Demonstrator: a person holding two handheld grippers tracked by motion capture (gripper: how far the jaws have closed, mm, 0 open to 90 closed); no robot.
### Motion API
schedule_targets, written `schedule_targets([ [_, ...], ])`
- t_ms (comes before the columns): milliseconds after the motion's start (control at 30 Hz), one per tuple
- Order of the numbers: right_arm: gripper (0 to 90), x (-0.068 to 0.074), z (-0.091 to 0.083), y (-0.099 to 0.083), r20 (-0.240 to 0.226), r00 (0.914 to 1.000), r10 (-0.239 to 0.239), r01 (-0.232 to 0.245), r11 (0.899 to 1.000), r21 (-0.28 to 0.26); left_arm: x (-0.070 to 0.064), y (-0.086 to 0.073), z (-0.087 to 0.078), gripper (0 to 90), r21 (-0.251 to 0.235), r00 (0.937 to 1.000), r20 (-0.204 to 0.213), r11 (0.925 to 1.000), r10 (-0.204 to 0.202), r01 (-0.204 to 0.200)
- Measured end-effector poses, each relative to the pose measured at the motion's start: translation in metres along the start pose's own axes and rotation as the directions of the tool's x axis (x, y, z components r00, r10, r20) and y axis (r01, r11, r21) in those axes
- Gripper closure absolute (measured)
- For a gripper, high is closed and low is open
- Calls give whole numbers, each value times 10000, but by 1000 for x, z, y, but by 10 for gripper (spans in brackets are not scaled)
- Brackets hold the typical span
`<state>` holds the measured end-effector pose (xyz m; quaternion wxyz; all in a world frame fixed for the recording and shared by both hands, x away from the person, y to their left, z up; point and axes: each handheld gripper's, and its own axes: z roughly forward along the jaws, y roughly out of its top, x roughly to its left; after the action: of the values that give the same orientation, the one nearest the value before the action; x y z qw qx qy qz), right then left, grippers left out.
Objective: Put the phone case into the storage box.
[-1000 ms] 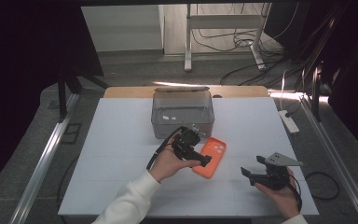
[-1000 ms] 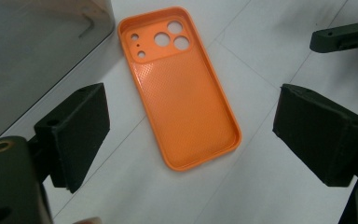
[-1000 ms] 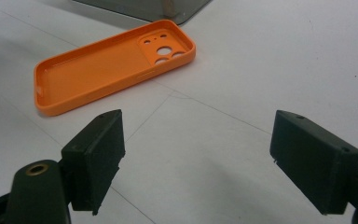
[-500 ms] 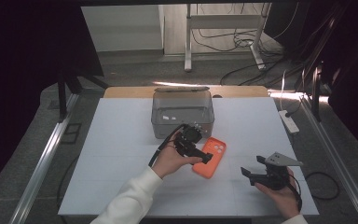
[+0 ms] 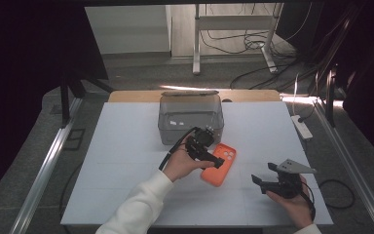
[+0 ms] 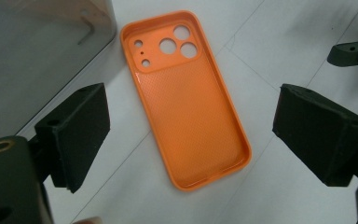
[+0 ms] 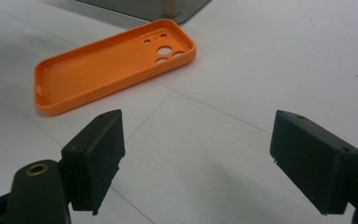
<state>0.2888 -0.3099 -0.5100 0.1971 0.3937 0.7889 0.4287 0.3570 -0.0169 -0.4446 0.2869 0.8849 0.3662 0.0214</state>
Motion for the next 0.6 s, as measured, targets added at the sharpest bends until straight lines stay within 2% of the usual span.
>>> schedule_targets([
  [200, 183, 0, 0, 0, 10, 10000, 1, -1, 10000, 8, 2, 2, 6, 140, 167, 10000, 64, 9998, -73, 72],
  [333, 183, 0, -1, 0, -12, 10000, 26, -26, 10000, -22, 5, 2, 13, 149, 451, 9999, 127, 9989, -114, 108],
  [600, 183, -1, -1, 0, 1, 10000, 40, -40, 10000, -7, 10, 0, 20, 169, 633, 9995, 144, 9976, -288, 278],
])
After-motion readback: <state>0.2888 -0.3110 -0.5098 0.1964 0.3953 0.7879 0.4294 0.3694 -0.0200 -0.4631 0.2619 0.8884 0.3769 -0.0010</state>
